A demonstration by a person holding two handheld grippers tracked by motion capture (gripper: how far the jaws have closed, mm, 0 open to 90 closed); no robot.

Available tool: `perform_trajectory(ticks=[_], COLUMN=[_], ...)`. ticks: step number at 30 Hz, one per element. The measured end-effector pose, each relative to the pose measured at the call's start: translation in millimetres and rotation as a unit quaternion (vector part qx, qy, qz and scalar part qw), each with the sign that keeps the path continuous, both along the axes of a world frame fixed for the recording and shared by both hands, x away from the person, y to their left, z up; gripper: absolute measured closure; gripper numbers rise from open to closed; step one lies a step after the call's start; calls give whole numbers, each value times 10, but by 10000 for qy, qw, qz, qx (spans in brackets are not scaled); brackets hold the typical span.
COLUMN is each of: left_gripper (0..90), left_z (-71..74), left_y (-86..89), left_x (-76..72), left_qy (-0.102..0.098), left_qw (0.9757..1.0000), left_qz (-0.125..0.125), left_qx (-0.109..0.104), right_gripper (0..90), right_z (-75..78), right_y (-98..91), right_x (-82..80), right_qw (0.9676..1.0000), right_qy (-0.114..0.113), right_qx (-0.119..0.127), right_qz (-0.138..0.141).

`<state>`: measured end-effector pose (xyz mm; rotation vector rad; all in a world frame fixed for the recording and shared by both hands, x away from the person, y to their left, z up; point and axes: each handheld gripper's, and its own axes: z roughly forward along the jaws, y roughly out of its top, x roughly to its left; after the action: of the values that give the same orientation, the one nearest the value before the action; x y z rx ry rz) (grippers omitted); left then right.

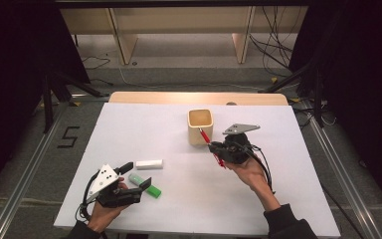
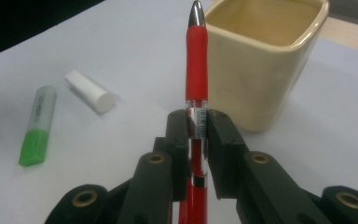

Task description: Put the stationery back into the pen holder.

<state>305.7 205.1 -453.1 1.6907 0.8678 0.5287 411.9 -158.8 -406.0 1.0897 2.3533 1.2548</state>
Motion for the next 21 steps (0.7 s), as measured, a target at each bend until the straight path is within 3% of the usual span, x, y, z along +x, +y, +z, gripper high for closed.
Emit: perform_trajectory(ticks=[11,21], left_gripper=[157,157], left_z=[-4,-5], left_y=[1,2], left_x=[3,4], left_qy=[3,8], left_qw=[10000,10000], left_qz=[32,24], left_qx=[-6,-14], right_gripper=[795,795], right_z=[170,349], right_y=[-30,41], right_x=[92,314], right_qw=[9988,9962], right_qy=[-364,-562], right_qx=[289,538], right_qz=[-160,-391])
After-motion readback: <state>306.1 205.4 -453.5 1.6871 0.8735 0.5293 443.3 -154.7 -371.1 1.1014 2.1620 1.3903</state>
